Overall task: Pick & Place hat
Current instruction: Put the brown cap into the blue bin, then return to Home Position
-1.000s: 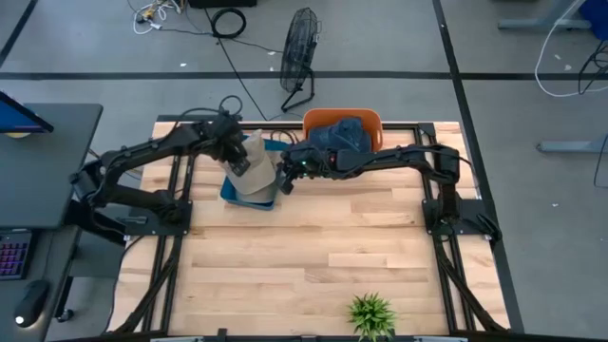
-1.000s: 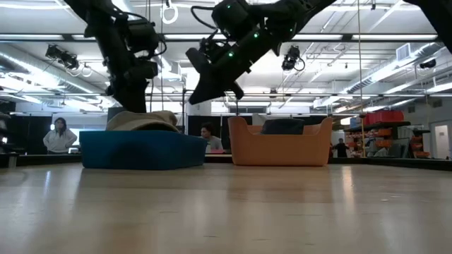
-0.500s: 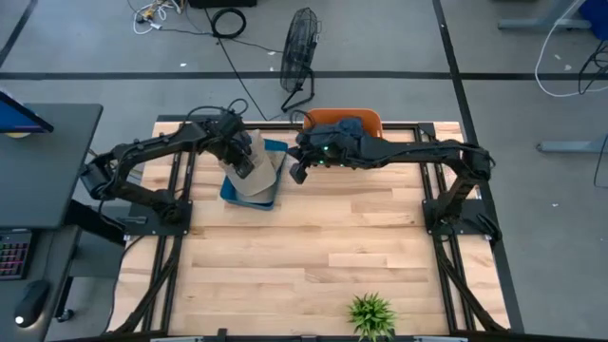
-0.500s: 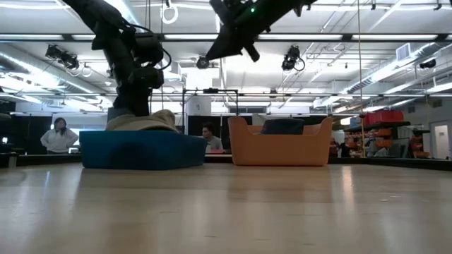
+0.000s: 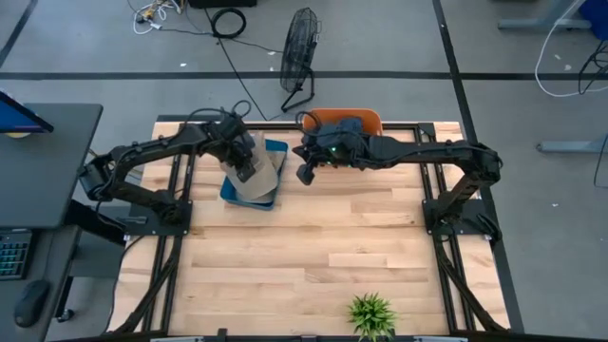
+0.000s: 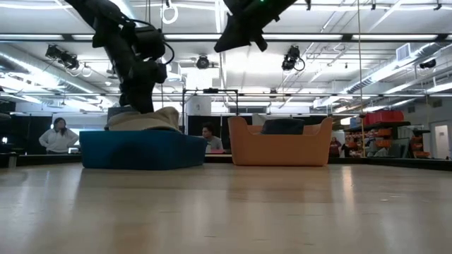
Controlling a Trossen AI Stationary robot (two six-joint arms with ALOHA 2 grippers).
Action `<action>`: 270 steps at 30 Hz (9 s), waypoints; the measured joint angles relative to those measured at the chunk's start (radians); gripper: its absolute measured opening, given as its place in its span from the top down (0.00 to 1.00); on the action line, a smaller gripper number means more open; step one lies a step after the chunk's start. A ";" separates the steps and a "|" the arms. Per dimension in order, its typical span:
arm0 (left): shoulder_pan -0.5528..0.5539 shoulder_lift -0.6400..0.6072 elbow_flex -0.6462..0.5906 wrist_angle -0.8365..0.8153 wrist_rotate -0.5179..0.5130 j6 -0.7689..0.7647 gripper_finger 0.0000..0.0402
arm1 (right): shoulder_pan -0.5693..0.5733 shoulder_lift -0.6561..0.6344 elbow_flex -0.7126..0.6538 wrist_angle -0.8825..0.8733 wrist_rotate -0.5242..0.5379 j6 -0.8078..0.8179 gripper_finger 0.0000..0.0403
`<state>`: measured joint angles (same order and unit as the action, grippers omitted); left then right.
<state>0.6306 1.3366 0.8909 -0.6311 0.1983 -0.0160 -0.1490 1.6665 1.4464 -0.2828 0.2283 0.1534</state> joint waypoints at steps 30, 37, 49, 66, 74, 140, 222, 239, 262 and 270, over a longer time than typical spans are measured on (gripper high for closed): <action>0.052 0.151 0.161 -0.002 -0.111 -0.104 0.47 | 0.027 0.000 0.000 -0.063 0.000 -0.005 1.00; 0.038 0.217 0.161 -0.007 -0.107 -0.120 0.64 | 0.027 0.000 0.000 -0.079 0.000 -0.005 1.00; 0.006 0.080 0.160 -0.027 0.007 -0.052 0.97 | 0.027 0.000 0.000 -0.081 0.000 -0.005 1.00; -0.103 0.044 0.161 -0.040 0.049 0.340 0.97 | 0.027 0.000 0.000 -0.081 0.000 -0.005 1.00; -0.107 0.164 0.161 -0.004 -0.015 0.395 0.97 | 0.027 0.000 0.000 -0.082 -0.001 0.021 1.00; -0.511 -0.423 0.293 -0.366 -0.265 -0.212 0.99 | 0.026 0.000 0.000 -0.086 0.000 0.021 1.00; -0.577 -1.010 -0.883 0.679 -0.316 -0.357 0.95 | 0.027 0.000 0.000 -0.086 -0.001 0.021 1.00; -0.577 -1.010 -0.883 0.680 -0.316 -0.357 0.95 | 0.027 0.000 0.000 -0.086 -0.001 0.021 1.00; -0.577 -1.010 -0.884 0.681 -0.316 -0.358 0.95 | 0.027 0.000 0.000 -0.086 0.000 0.021 1.00; -0.577 -1.009 -0.884 0.681 -0.316 -0.358 0.95 | 0.027 0.000 0.000 -0.086 -0.001 0.021 1.00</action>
<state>0.0540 0.3271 0.0071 0.0494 -0.1173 -0.3740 -0.1223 1.6669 1.4464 -0.3688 0.2276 0.1745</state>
